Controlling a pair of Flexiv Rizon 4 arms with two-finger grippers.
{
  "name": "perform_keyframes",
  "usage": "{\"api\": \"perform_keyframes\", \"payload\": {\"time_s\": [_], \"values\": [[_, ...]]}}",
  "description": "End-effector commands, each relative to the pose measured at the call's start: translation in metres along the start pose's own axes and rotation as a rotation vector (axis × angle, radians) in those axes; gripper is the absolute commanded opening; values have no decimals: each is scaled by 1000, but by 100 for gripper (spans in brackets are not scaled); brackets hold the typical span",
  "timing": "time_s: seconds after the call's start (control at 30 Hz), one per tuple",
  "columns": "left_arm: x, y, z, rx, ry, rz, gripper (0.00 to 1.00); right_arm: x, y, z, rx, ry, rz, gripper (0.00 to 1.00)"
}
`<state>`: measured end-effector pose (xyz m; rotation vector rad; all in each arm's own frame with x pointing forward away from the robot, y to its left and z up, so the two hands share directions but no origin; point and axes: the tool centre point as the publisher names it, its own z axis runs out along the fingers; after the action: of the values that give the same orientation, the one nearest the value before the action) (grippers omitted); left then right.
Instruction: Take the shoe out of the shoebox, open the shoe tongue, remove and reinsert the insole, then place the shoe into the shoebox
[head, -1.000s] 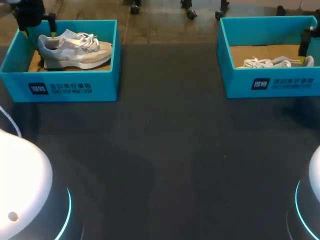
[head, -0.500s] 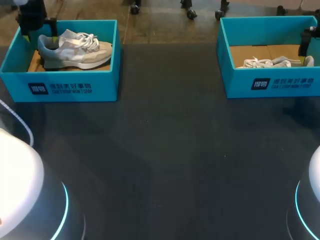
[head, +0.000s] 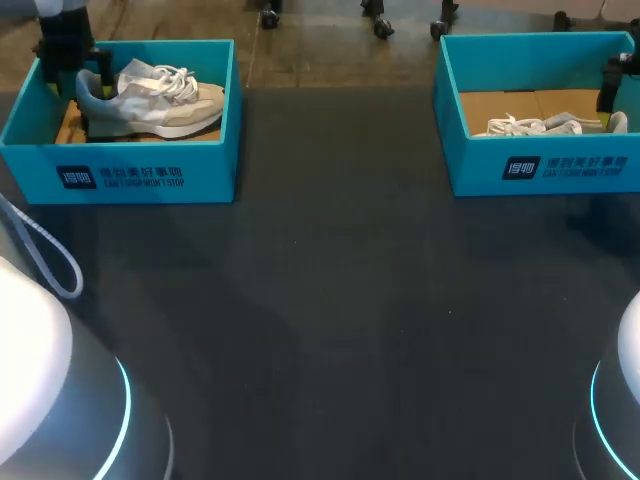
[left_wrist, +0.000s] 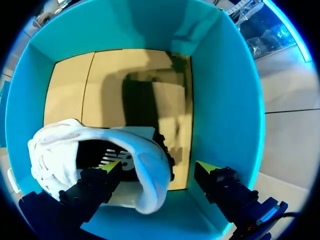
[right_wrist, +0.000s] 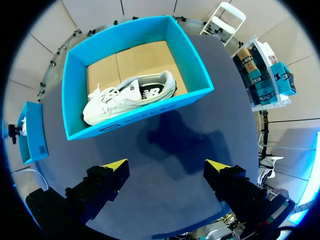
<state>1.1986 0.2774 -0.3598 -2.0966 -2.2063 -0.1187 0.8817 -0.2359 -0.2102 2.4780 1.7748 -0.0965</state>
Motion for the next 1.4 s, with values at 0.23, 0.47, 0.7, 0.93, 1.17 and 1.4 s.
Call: {"api": "perform_keyframes", "payload": {"time_s": [0.23, 0.47, 0.7, 0.93, 1.17, 1.4], "values": [[-1, 12, 20, 31, -3, 1, 89, 0, 0, 0, -2, 1, 1, 100], [-1, 14, 26, 45, -5, 1, 85, 0, 0, 0, -2, 1, 1, 100], [0, 13, 32, 74, -17, -1, 67, 0, 0, 0, -2, 1, 1, 100], [4, 7, 30, 79, -29, -2, 0, 0, 0, 0, -2, 1, 1, 100], [9, 4, 26, 65, -34, 4, 0, 0, 0, 0, -2, 1, 1, 100], [16, 2, 12, 26, -51, 1, 0, 0, 0, 0, -2, 1, 1, 100]]}}
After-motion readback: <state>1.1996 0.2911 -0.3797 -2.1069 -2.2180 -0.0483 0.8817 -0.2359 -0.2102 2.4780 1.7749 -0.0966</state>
